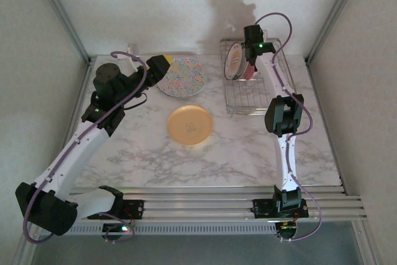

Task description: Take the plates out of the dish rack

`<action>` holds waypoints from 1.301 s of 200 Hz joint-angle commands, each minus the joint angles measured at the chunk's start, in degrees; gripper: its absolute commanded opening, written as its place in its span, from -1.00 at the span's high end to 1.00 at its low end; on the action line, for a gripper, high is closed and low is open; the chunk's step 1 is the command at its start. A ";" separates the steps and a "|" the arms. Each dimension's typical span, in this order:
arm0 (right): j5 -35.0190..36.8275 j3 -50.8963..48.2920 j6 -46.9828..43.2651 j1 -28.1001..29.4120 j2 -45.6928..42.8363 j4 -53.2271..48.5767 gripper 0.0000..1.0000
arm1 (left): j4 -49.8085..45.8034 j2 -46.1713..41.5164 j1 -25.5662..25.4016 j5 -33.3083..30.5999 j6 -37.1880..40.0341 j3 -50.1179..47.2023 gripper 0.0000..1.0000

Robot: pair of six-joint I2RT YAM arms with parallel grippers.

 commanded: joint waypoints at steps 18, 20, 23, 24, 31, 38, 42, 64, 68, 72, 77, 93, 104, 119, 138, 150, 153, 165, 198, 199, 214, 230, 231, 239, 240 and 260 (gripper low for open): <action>0.79 1.98 0.14 -0.36 1.33 0.87 0.39 | 2.85 -1.66 -0.34 -0.23 -1.00 -0.80 -0.62; 0.73 1.98 0.10 -0.42 1.33 0.93 0.39 | 2.79 -1.72 -0.33 -0.26 -1.04 -0.85 -0.62; 0.71 1.98 0.03 -0.43 1.33 1.05 0.39 | 2.72 -1.71 -0.27 -0.23 -1.00 -0.87 -0.62; 0.66 1.98 0.02 -0.44 1.38 1.07 0.39 | 2.74 -1.70 -0.31 -0.29 -1.00 -0.91 -0.62; 0.68 1.91 -0.16 -0.44 1.42 1.18 0.40 | 2.68 -1.81 -0.30 -0.43 -1.00 -1.04 -0.62; 0.78 1.96 -0.25 -0.44 1.51 1.26 0.42 | 2.60 -1.82 -0.27 -0.45 -0.99 -1.22 -0.62; 0.79 1.93 -0.32 -0.45 1.58 1.34 0.45 | 2.60 -1.81 -0.30 -0.45 -0.99 -1.32 -0.62; 0.96 1.97 -0.65 -0.44 1.85 1.61 0.58 | 2.63 -1.82 -0.31 -0.44 -1.07 -1.57 -0.62; 0.97 1.95 -0.74 -0.42 1.91 1.67 0.60 | 2.70 -1.81 -0.31 -0.40 -1.10 -1.66 -0.62; 0.97 1.99 -0.74 -0.42 1.95 1.71 0.62 | 2.74 -1.83 -0.28 -0.53 -1.07 -1.67 -0.62; 0.96 2.04 -0.88 -0.44 1.95 1.77 0.64 | 2.90 -1.77 -0.32 -0.43 -1.16 -1.76 -0.62; 0.88 2.08 -0.87 -0.36 2.03 1.86 0.74 | 2.99 -1.58 -0.29 -0.44 -1.18 -1.70 -0.62; 0.97 2.14 -0.96 -0.31 2.04 1.79 0.81 | 3.04 -1.43 -0.35 -0.44 -1.17 -1.67 -0.62; 1.47 2.35 -1.39 -0.16 1.99 2.01 0.86 | 3.20 -1.28 -0.29 -0.39 -1.17 -1.71 -0.62; 2.12 2.68 -2.22 0.08 1.79 2.49 0.91 | 3.30 -1.06 -0.35 -0.35 -1.17 -1.71 -0.62; 2.69 2.68 -3.02 0.47 1.53 2.91 0.95 | 3.28 -0.87 -0.34 -0.36 -1.04 -1.69 -0.62; 2.92 2.64 -3.25 0.62 1.51 3.05 0.97 | 3.30 -0.88 -0.27 -0.36 -1.01 -1.70 -0.62; 4.06 2.68 -4.09 1.03 1.29 3.52 1.00 | 3.36 -0.70 -0.30 -0.22 -1.01 -1.75 -0.62; 7.79 3.01 -5.77 2.24 0.98 4.58 1.00 | 3.45 -0.19 -0.31 -0.15 -0.95 -1.58 -0.62; 7.94 3.02 -5.78 2.31 0.94 4.59 1.00 | 3.46 -0.19 -0.33 -0.17 -0.93 -1.58 -0.62; 9.81 3.18 -6.14 2.69 0.76 4.86 1.00 | 3.46 0.07 -0.35 -0.10 -0.80 -1.40 -0.62; 11.89 3.12 -6.69 3.01 0.50 5.27 1.00 | 3.62 0.33 -0.31 0.02 -0.82 -1.23 -0.62; 12.06 3.16 -6.73 3.04 0.48 5.29 1.00 | 3.63 0.38 -0.33 0.01 -0.82 -1.23 -0.62; 13.25 3.07 -6.98 3.16 0.28 5.40 1.00 | 3.63 0.43 -0.28 0.12 -0.82 -1.12 -0.62; 13.39 3.05 -7.00 3.25 0.28 5.40 1.00 | 3.60 0.48 -0.27 0.14 -0.82 -1.13 -0.62; 15.00 2.92 -7.11 3.36 -0.57 5.40 1.00 | 3.65 0.70 -0.28 0.18 -0.73 -0.87 -0.62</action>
